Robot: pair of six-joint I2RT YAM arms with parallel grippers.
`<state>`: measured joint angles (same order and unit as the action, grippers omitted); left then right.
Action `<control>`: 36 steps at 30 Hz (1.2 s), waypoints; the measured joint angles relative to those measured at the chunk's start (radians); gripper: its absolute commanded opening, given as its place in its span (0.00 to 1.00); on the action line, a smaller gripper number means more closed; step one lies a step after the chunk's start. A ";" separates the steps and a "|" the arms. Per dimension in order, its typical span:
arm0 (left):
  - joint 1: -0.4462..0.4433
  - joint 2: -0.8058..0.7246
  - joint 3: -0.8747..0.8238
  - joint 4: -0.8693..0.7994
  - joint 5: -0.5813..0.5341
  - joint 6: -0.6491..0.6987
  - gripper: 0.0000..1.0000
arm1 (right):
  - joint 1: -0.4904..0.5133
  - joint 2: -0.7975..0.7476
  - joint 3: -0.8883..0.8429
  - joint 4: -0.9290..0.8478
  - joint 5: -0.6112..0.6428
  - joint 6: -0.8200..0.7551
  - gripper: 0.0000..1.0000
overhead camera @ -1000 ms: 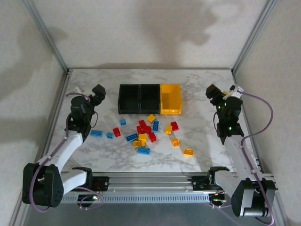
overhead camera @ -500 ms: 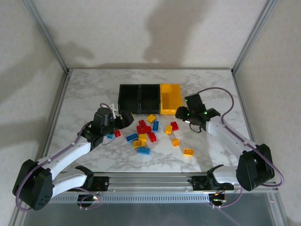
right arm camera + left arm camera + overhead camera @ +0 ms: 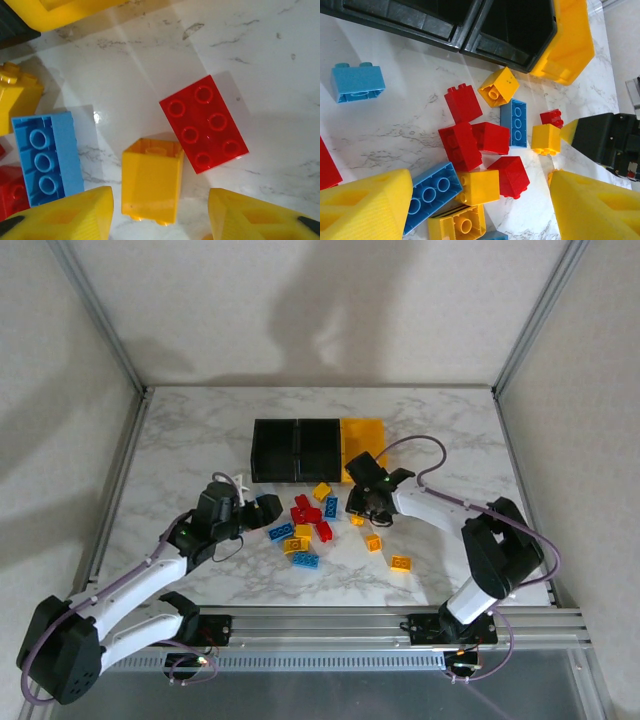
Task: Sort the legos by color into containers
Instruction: Pick up the lego from the center of the table, then place the lego in the container.
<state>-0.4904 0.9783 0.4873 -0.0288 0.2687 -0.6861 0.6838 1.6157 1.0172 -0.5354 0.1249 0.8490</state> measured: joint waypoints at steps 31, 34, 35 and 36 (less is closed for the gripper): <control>-0.017 -0.032 0.006 -0.012 -0.037 -0.094 0.72 | -0.033 0.063 0.312 -0.092 0.037 -0.107 0.28; -0.026 -0.014 0.053 -0.005 -0.049 -0.109 0.73 | -0.106 0.092 0.394 -0.098 0.040 -0.149 0.28; -0.028 -0.008 0.066 -0.005 -0.053 -0.111 0.73 | -0.127 0.111 0.423 -0.098 0.040 -0.161 0.28; -0.032 0.000 0.079 -0.002 -0.056 -0.112 0.73 | -0.148 0.135 0.452 -0.097 0.039 -0.174 0.29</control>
<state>-0.5224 0.9779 0.5667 -0.0307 0.2127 -0.7982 0.5358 1.7508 1.4696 -0.6323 0.1638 0.6750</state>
